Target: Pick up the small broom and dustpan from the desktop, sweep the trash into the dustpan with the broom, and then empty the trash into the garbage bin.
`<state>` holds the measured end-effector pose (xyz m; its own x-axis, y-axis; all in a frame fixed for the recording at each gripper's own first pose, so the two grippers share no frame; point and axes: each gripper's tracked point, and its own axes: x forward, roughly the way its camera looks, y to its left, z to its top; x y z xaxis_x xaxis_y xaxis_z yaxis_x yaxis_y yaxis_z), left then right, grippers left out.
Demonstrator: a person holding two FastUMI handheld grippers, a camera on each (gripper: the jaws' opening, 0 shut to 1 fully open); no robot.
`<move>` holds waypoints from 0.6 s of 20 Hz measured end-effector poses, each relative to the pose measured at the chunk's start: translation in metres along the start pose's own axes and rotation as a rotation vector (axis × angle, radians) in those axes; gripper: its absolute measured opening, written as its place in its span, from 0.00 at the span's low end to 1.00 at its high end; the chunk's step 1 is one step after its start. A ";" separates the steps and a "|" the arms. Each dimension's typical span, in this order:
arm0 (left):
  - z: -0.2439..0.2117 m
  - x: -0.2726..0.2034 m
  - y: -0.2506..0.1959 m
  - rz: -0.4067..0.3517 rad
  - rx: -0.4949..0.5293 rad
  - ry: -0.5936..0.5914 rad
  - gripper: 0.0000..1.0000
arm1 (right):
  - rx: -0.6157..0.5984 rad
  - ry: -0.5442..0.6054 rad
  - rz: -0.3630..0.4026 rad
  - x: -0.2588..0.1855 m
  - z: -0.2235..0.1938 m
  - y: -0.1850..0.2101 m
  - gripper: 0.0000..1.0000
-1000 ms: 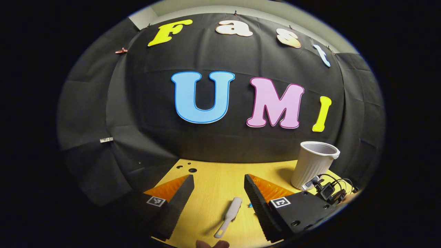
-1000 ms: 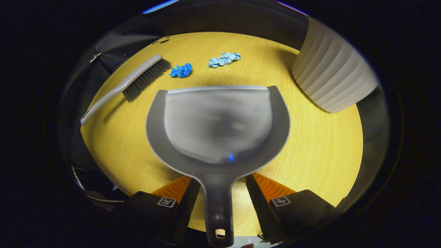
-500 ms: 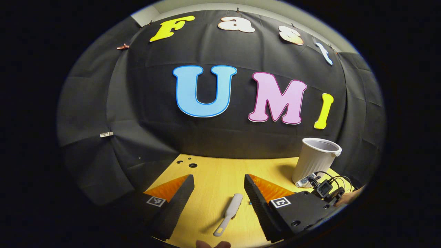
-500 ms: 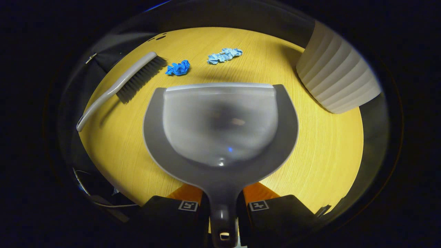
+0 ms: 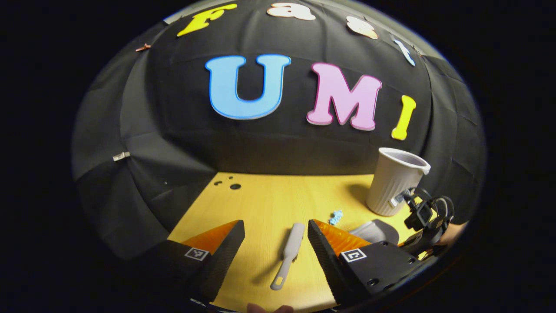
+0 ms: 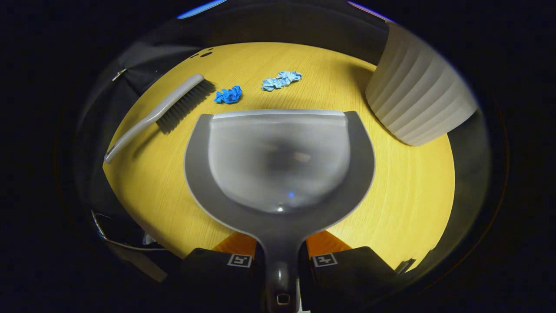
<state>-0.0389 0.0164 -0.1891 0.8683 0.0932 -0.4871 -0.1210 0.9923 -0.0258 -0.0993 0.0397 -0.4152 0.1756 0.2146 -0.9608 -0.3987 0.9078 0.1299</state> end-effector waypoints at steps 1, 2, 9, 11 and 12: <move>-0.011 0.005 -0.006 -0.036 0.003 0.051 0.94 | -0.020 0.001 -0.005 -0.003 -0.002 -0.002 0.35; -0.019 0.007 -0.011 -0.070 0.006 0.092 0.95 | -0.037 0.003 -0.009 -0.007 -0.005 -0.004 0.35; -0.094 0.046 -0.031 -0.215 0.122 0.414 0.94 | -0.026 -0.014 -0.008 -0.024 -0.012 -0.009 0.35; -0.111 0.061 -0.029 -0.210 0.138 0.472 0.93 | -0.005 -0.023 -0.010 -0.029 -0.013 -0.012 0.35; -0.118 0.069 -0.026 -0.198 0.153 0.493 0.93 | 0.004 -0.027 -0.012 -0.031 -0.013 -0.013 0.35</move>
<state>-0.0320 -0.0122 -0.3249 0.5345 -0.1093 -0.8380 0.1251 0.9909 -0.0494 -0.1115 0.0162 -0.3904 0.2046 0.2132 -0.9553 -0.3928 0.9119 0.1194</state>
